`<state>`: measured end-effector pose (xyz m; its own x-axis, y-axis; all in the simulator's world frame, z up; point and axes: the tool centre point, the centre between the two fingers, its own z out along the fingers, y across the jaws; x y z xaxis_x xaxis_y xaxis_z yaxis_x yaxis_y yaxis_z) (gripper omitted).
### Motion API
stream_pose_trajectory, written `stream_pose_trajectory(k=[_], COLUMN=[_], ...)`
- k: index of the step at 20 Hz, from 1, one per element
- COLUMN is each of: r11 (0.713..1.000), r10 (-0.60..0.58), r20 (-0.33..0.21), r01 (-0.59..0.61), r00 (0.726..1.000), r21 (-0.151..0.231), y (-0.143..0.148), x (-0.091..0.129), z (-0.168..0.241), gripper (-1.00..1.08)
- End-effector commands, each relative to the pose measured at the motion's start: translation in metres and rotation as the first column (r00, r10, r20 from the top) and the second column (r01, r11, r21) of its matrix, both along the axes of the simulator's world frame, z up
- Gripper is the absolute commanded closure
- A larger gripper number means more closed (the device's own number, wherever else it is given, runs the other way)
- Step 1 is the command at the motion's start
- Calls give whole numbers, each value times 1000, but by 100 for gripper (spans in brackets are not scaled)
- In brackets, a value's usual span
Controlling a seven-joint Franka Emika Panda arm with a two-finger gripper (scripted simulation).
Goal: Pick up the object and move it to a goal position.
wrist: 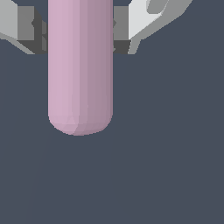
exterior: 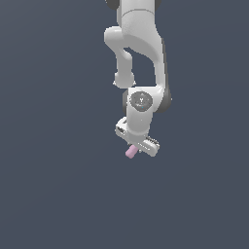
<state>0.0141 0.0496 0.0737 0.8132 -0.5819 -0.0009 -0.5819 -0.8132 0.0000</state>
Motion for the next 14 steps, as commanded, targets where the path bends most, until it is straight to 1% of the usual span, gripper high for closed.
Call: stream_pose_trajectory(k=[1, 9, 14], r11=[1000, 1000, 1000], r10=[0, 0, 0], r20=[1, 1, 1], r01=[0, 0, 0], r00=[1000, 1000, 1000], r21=[0, 0, 0], y=[4, 16, 23], x=[-15, -64, -89], z=[14, 61, 87], gripper=[108, 108, 108])
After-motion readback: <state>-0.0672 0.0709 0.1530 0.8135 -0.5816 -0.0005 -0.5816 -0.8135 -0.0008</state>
